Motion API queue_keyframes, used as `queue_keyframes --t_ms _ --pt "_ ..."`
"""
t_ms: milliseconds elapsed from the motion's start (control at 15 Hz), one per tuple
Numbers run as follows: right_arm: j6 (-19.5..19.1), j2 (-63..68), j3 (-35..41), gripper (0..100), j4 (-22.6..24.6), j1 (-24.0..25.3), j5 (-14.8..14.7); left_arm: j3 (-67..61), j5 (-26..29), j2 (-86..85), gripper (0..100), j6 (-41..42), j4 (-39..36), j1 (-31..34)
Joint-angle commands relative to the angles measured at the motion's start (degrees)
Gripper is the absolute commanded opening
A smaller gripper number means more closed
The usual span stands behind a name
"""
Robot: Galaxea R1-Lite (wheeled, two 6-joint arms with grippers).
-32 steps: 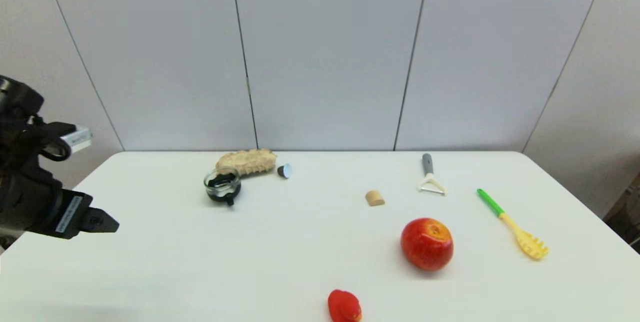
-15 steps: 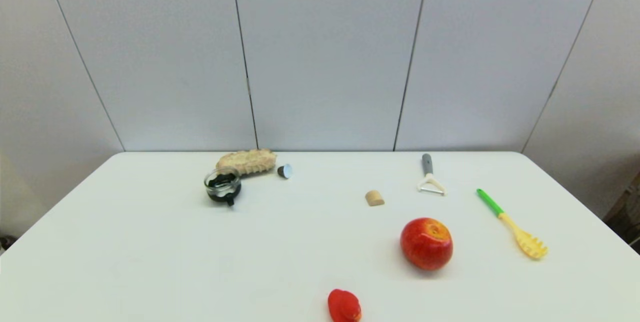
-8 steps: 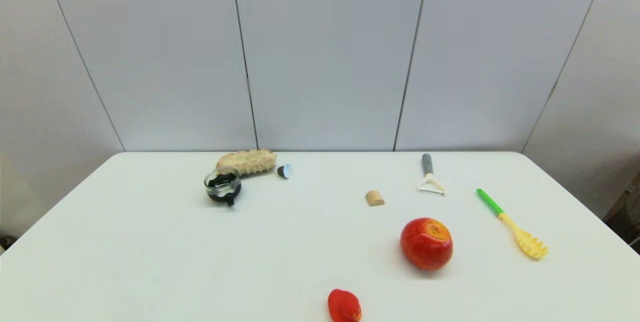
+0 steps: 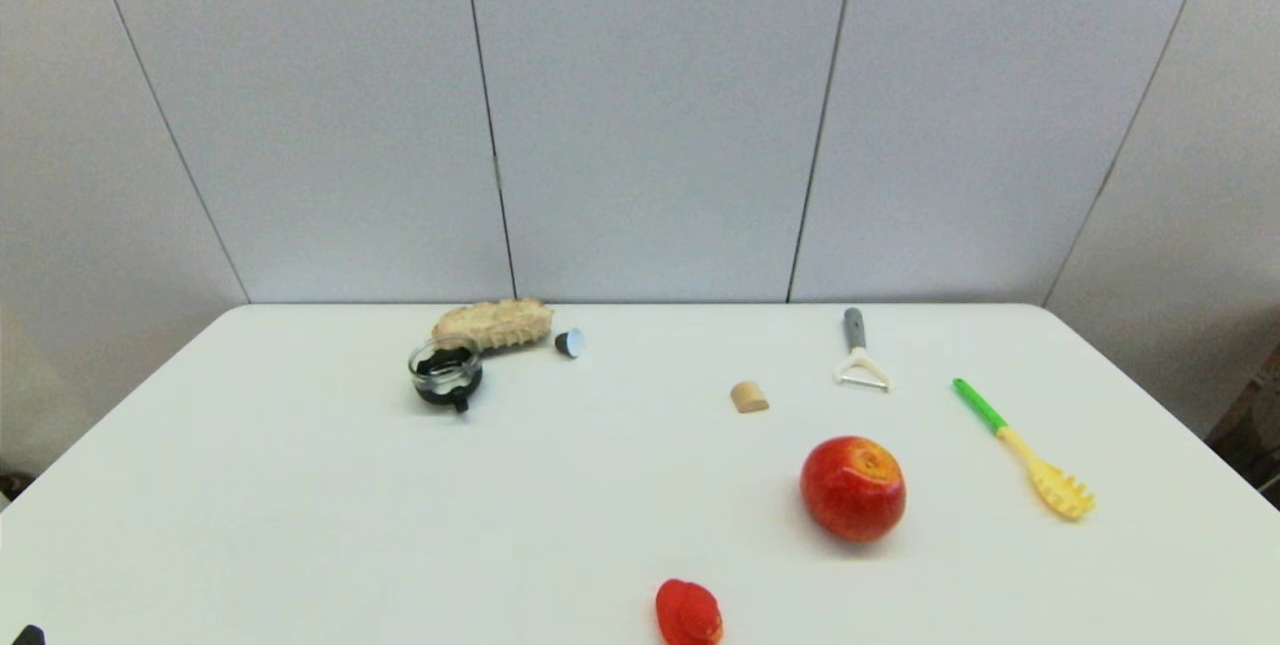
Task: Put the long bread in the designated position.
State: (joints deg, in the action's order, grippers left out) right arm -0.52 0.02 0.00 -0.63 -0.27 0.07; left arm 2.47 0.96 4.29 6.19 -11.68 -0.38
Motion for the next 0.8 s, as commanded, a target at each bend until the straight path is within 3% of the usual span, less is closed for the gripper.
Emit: queue_keyframes --t_ms 67,467,800 --pt "0.00 0.06 0.00 100 0.02 0.00 0.01 -2.56 0.36 -4.29 100 0.05 2.27 0.03" --pt "0.00 -0.02 0.00 100 0.02 0.00 0.10 -2.56 0.27 -4.29 100 -0.30 11.41 0.03" --pt "0.00 -0.02 0.00 100 0.02 0.00 0.01 -2.56 0.36 -4.29 100 -2.24 11.77 0.03"
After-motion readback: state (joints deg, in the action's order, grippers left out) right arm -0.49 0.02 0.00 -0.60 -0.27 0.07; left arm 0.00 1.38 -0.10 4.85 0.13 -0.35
